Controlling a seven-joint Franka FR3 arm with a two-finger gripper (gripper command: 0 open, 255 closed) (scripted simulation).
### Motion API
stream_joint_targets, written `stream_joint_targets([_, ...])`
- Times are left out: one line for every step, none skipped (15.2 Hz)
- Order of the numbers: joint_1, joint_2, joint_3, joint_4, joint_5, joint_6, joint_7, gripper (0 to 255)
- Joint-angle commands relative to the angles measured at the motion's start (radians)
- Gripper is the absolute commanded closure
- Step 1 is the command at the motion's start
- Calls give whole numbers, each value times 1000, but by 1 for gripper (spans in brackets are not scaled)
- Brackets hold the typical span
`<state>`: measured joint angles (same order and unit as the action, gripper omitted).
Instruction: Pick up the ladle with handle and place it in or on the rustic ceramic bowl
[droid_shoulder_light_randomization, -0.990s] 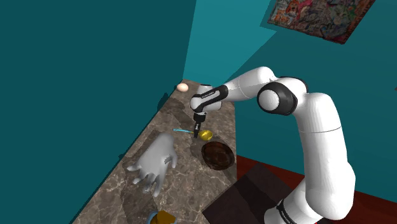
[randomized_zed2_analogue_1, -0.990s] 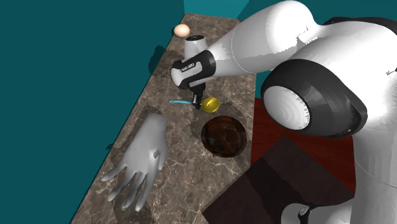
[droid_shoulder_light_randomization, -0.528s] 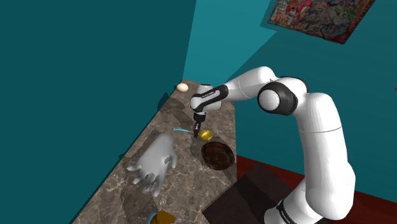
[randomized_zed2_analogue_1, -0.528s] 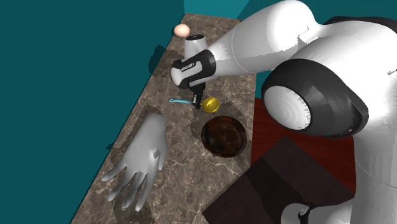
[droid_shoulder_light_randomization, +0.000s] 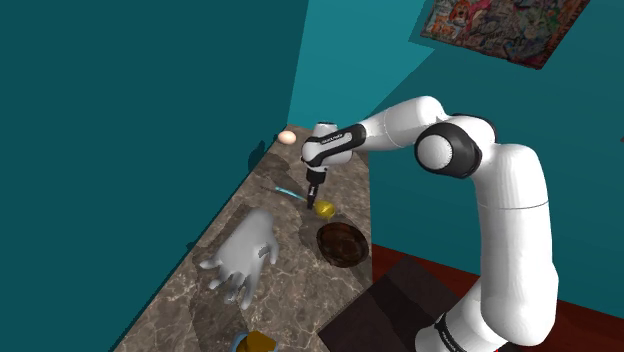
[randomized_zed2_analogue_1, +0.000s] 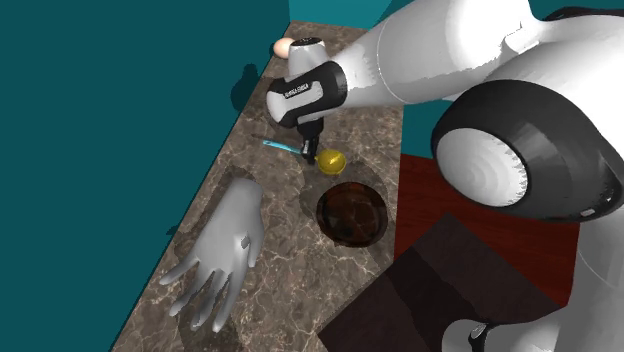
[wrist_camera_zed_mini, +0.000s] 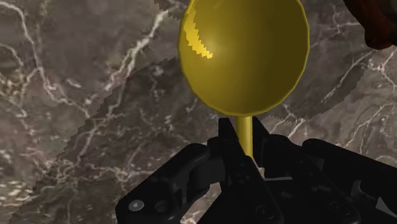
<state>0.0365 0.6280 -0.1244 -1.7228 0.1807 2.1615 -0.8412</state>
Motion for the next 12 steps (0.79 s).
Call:
stream_joint_targets([0, -14, -2, 4, -3, -19, 2, 255])
stream_joint_targets([1, -23, -3, 5, -5, -28, 3, 255])
stream_joint_targets([1, -31, -4, 6, -6, -37, 5, 255])
stream_joint_targets([2, -40, -5, 6, -8, -46, 6, 255])
stream_joint_targets([2, -48, -6, 8, -9, -56, 8, 255])
stream_joint_targets([3, -56, -7, 9, -11, -65, 9, 255])
stream_joint_targets([3, -65, -8, 10, -13, -75, 10, 255])
stream_joint_targets([4, -73, -9, 12, -14, -84, 12, 255])
stream_joint_targets([4, -80, -10, 14, -16, -94, 13, 255])
stream_joint_targets([5, -88, -10, 16, -17, -104, 15, 255])
stream_joint_targets([5, -96, -11, 18, -19, -113, 16, 255])
stream_joint_targets([6, -103, -12, 21, -20, -123, 18, 255])
